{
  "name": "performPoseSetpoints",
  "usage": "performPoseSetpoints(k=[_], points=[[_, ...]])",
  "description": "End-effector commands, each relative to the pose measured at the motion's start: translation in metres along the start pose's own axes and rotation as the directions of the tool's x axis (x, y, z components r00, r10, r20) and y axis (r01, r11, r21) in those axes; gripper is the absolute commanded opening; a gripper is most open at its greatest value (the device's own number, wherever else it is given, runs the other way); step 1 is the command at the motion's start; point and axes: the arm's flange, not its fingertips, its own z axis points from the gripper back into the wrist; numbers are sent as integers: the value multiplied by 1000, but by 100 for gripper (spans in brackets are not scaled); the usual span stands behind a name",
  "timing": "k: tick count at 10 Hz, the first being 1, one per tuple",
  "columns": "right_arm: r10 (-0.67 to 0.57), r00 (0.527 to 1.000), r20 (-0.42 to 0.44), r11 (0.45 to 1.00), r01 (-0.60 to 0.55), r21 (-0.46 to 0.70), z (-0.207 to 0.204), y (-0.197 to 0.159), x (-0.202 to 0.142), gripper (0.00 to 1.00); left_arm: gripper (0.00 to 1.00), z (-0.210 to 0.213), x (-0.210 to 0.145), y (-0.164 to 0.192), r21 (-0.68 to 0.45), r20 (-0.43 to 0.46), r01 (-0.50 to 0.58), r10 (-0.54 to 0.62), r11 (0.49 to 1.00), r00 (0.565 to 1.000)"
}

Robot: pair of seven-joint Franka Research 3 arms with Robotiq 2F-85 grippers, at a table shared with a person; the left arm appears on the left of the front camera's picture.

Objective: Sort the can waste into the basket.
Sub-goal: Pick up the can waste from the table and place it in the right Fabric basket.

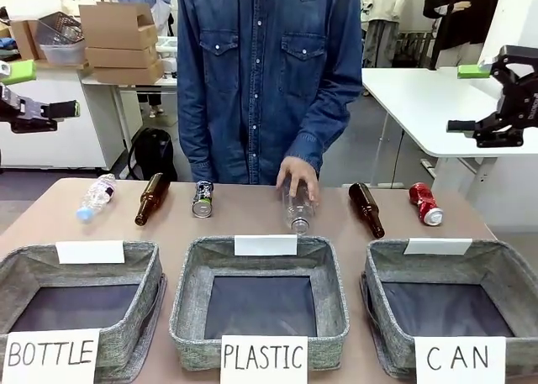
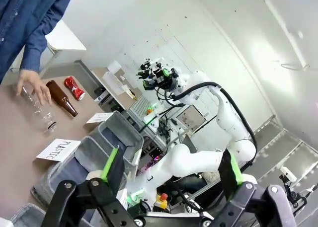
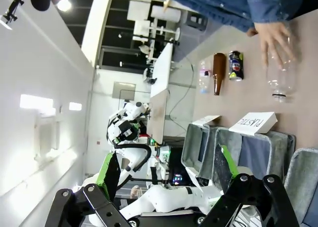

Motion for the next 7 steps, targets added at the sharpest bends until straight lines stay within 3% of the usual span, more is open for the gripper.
performPoseSetpoints(k=[1, 2, 3, 4, 5, 7], points=[[-3, 1000, 6, 1000, 3, 19, -5, 3, 4, 100, 100, -1, 2, 2, -21, 15, 26, -26, 999, 1000], [-3, 1000, 6, 1000, 3, 19, -5, 3, 4, 100, 100, 0, 0, 0, 0, 0, 0, 0, 1000, 1000], [-3, 1000, 6, 1000, 3, 19, -5, 3, 4, 100, 100, -18, 14, 18, -25, -106, 16, -19, 1000, 994], [-3, 1000, 6, 1000, 3, 19, -5, 3, 4, 100, 100, -32, 27, 30, -22, -211, -41, 36, 999, 977], [-3, 1000, 6, 1000, 3, 19, -5, 3, 4, 100, 100, -54, 51, 54, 124, -258, -66, 96, 990, 961], [-3, 1000, 6, 1000, 3, 19, -5, 3, 4, 100, 100, -78, 79, 95, 238, -284, -138, 204, 962, 937]])
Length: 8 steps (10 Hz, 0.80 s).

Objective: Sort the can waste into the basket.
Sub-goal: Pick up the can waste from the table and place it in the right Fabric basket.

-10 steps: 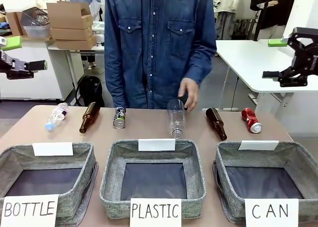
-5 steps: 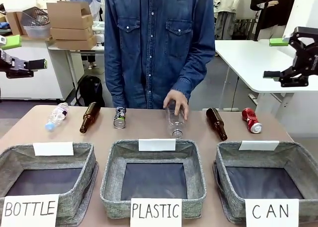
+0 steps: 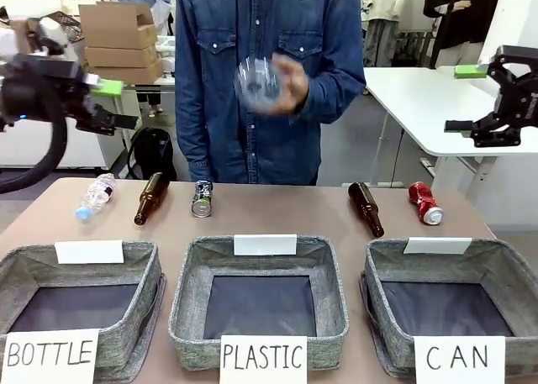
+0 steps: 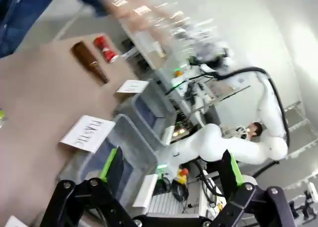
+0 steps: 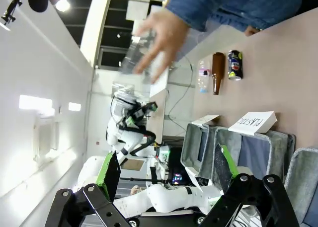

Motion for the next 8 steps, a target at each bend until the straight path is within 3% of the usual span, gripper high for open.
performPoseSetpoints(k=[1, 3, 4, 6, 8], points=[[0, 1000, 9, 1000, -1, 24, -3, 3, 4, 100, 100, 22, 22, 9, -17, -31, -73, 72, 997, 997], [0, 1000, 9, 1000, -1, 24, -3, 3, 4, 100, 100, 78, -19, -24, -79, 31, -39, 42, 996, 999], [0, 1000, 9, 1000, -1, 24, -3, 3, 4, 100, 100, 103, -43, -42, -21, 100, -8, 10, 1000, 995], [0, 1000, 9, 1000, -1, 24, -3, 3, 4, 100, 100, 117, -72, -57, 49, 185, -19, 9, 999, 983], [0, 1000, 9, 1000, -1, 24, -3, 3, 4, 100, 100, 112, -70, -53, 40, 191, 5, -12, 999, 981]])
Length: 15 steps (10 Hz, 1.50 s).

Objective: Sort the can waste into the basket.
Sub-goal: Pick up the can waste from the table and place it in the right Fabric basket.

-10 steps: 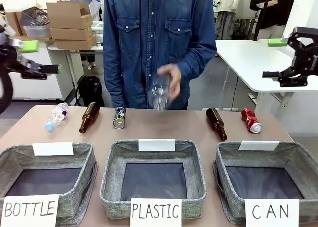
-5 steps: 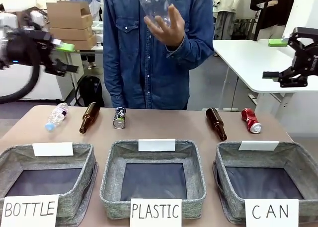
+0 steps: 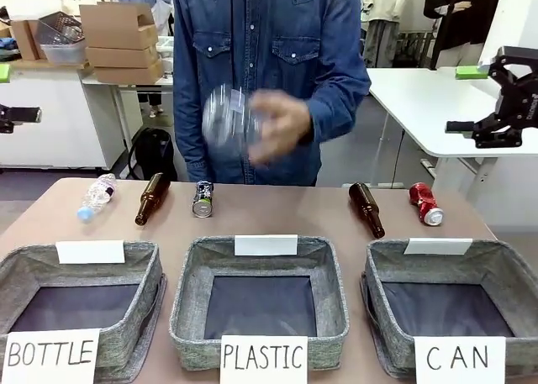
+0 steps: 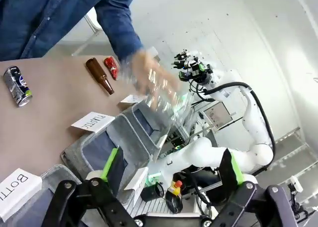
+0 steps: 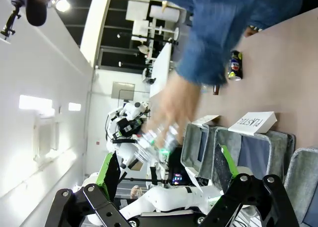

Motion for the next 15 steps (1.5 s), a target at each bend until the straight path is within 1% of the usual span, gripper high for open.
performPoseSetpoints(k=[1, 2, 3, 4, 5, 6, 7, 8, 9, 11, 12, 13, 14, 15], points=[[1, 1000, 9, 1000, -2, 25, -3, 3, 4, 100, 100, -29, 11, 14, 3, -35, 4, -3, 1000, 999], [1, 1000, 9, 1000, -2, 25, -3, 3, 4, 100, 100, -45, 21, 24, 31, -78, -33, 35, 999, 996], [1, 1000, 9, 1000, -2, 25, -3, 3, 4, 100, 100, -52, 27, 29, 20, -120, -40, 42, 999, 992], [1, 1000, 9, 1000, -2, 25, -3, 3, 4, 100, 100, -43, 25, 24, -44, -79, -9, 5, 999, 997], [1, 1000, 9, 1000, -2, 25, -3, 3, 4, 100, 100, -33, 16, 20, -45, -34, 10, -12, 999, 999], [1, 1000, 9, 1000, -2, 25, -3, 3, 4, 100, 100, -18, 3, 15, -29, 30, 19, -18, 999, 999], [1, 1000, 9, 1000, -2, 25, -3, 3, 4, 100, 100, -5, -9, 8, -46, 79, 40, -37, 998, 996], [1, 1000, 9, 1000, -2, 25, -3, 3, 4, 100, 100, 0, -17, 4, -33, 101, 45, -41, 998, 994], [1, 1000, 9, 1000, -2, 25, -3, 3, 4, 100, 100, -3, -17, 5, -28, 94, 42, -39, 999, 995], [1, 1000, 9, 1000, -2, 25, -3, 3, 4, 100, 100, -18, -4, 12, -8, 53, 25, -24, 1000, 998], [1, 1000, 9, 1000, -2, 25, -3, 3, 4, 100, 100, -37, 12, 21, 20, 16, -4, 3, 1000, 1000], [1, 1000, 9, 1000, -2, 25, -3, 3, 4, 100, 100, -60, 30, 36, 28, -67, -54, 56, 998, 996], [1, 1000, 9, 1000, -2, 25, -3, 3, 4, 100, 100, -89, 49, 59, 144, -116, -128, 145, 981, 983], [1, 1000, 9, 1000, -2, 25, -3, 3, 4, 100, 100, -121, 65, 85, 195, -201, -182, 221, 964, 954]])
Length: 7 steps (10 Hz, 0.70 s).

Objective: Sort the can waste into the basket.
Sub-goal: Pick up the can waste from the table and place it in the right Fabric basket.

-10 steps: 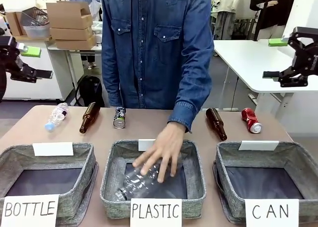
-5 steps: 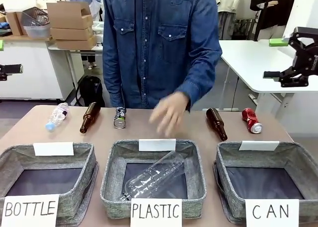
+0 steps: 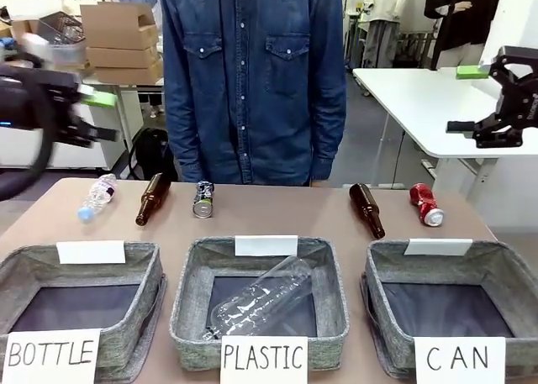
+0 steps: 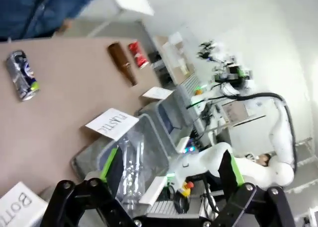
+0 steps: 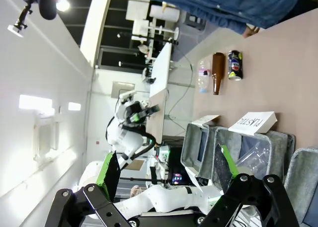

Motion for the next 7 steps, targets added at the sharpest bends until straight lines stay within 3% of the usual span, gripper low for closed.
performPoseSetpoints(k=[1, 2, 4, 7], points=[[-1, 1000, 10, 1000, 1, 25, -3, 2, 3, 100, 100, -45, 55, 41, 136, -147, -148, 168, 980, 975], [-1, 1000, 10, 1000, 1, 25, -3, 2, 3, 100, 100, -71, 69, 60, 193, -188, -171, 207, 966, 960], [-1, 1000, 10, 1000, 1, 25, -3, 2, 3, 100, 100, -119, 89, 100, 351, -152, -177, 243, 919, 958], [-1, 1000, 10, 1000, 1, 25, -3, 2, 3, 100, 100, -191, 103, 159, 566, -204, -153, 317, 810, 926]])
